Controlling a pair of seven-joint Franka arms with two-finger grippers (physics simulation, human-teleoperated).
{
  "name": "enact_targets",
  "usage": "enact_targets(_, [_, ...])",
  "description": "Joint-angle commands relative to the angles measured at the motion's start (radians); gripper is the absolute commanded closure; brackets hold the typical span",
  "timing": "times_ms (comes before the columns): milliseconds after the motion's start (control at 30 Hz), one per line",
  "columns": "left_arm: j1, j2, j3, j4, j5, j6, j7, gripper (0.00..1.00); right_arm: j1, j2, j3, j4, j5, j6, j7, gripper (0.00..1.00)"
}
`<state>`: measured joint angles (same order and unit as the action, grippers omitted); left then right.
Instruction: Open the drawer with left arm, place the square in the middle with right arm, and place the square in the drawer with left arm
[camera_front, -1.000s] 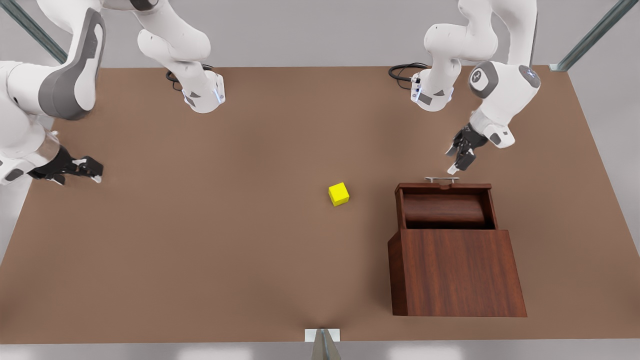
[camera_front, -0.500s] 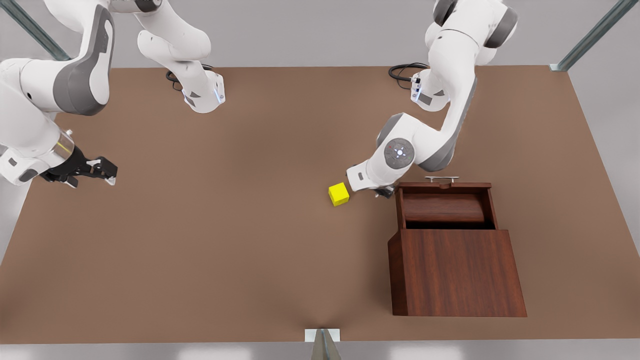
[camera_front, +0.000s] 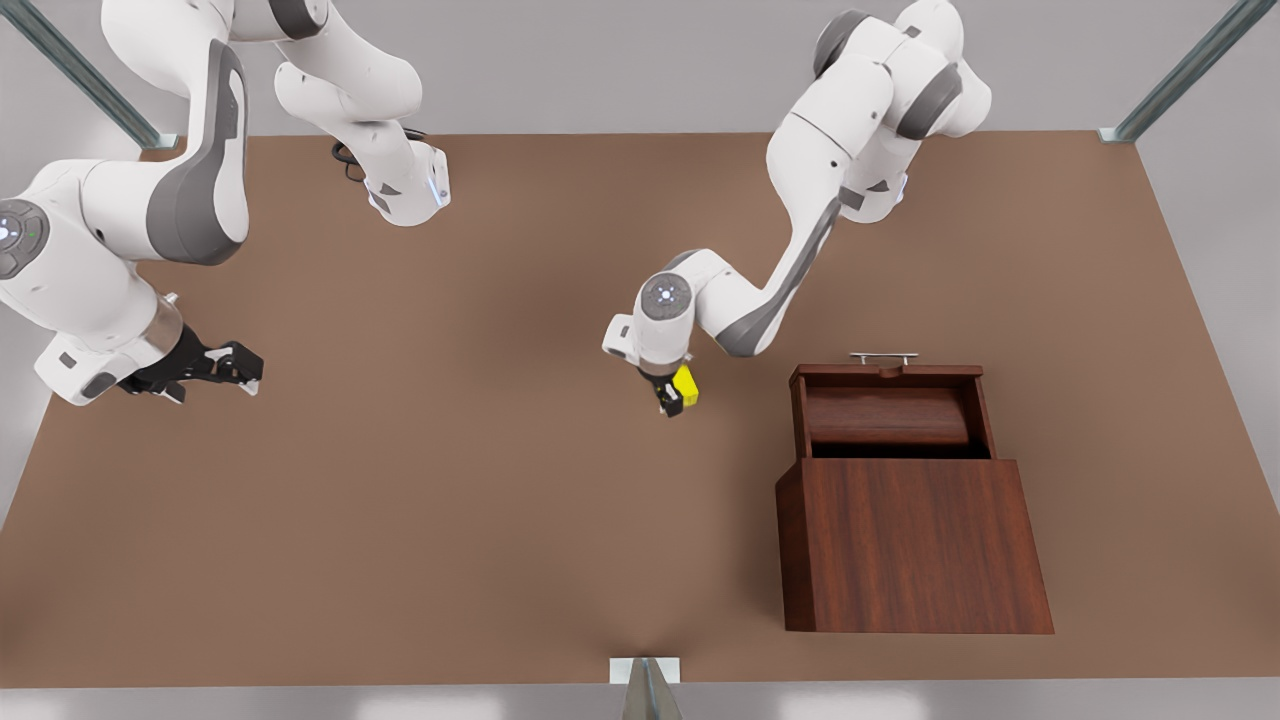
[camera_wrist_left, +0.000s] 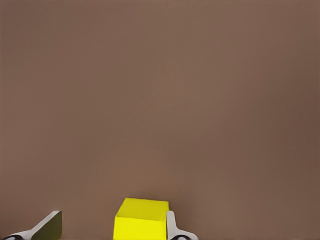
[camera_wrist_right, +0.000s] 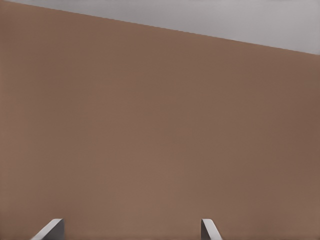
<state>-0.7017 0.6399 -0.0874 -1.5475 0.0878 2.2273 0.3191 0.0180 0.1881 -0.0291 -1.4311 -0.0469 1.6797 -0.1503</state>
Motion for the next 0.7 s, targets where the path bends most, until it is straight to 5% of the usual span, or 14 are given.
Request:
enact_targets(0, [-0.004,0.0,0.0,-0.003,0.038,0.0,0.0,0.0,-0.001,0.001,0.0,0.0,0.001,0.0,0.0,0.0])
enact_targets(200, [-0.019,-0.037,0.0,-0.141,0.067,0.072,0.002,0.0,-0.001,0.001,0.0,0.0,-0.001,0.0,0.002,0.0])
enact_targets(667, [-0.016,-0.026,0.011,-0.195,0.174,0.094,0.002,0.0,-0.001,0.001,0.0,0.0,-0.002,0.014,0.002,0.0])
